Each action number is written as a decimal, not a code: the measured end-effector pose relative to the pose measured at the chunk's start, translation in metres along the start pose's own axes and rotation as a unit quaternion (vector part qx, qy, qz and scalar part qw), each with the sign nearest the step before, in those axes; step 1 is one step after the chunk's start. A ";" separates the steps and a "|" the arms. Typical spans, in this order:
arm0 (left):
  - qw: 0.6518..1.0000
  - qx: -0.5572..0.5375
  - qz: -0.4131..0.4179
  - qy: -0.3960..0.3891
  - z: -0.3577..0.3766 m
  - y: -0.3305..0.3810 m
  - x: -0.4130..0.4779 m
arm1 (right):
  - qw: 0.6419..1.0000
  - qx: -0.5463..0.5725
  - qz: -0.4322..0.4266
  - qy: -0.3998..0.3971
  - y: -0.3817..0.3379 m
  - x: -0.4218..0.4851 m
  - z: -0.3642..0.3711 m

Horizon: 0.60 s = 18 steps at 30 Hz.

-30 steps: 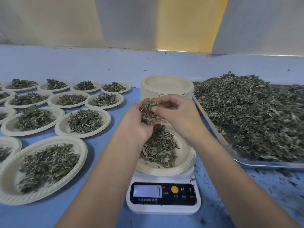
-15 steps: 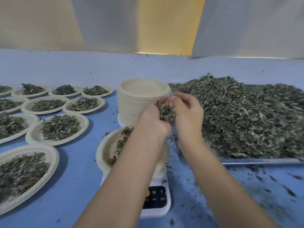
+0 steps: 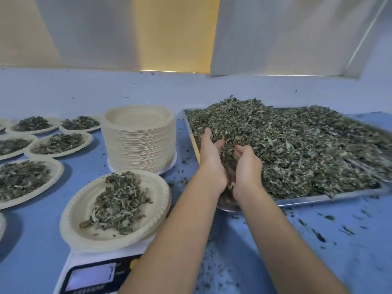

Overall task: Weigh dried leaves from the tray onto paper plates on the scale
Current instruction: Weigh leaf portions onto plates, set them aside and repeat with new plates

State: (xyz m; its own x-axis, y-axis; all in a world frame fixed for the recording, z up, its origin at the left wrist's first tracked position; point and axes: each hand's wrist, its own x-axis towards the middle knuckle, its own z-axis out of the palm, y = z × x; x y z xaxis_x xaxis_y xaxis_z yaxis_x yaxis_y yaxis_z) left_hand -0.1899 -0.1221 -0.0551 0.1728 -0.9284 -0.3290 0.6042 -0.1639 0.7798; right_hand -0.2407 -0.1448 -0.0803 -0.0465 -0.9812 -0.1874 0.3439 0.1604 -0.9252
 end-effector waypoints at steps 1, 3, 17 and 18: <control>1.000 0.013 0.007 -0.004 0.001 -0.001 0.001 | 1.000 -0.012 -0.010 0.005 0.001 0.001 -0.002; 0.999 0.044 0.025 -0.002 -0.001 -0.004 0.002 | 0.999 -0.035 -0.033 0.009 0.002 0.004 -0.003; 0.993 -0.106 0.012 -0.055 -0.015 0.006 -0.021 | 0.994 0.043 -0.057 -0.080 0.012 -0.008 0.020; 0.992 -0.111 0.016 -0.057 -0.017 0.009 -0.024 | 0.994 0.053 -0.062 -0.077 0.012 -0.010 0.022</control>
State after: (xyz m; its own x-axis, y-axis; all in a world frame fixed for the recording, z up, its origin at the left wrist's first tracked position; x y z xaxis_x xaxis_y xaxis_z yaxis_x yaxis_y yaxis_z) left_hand -0.1760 -0.0957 -0.0492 0.1129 -0.9659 -0.2332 0.7583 -0.0679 0.6484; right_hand -0.2151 -0.1353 -0.0820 0.0467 -0.9988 -0.0135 0.4425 0.0328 -0.8961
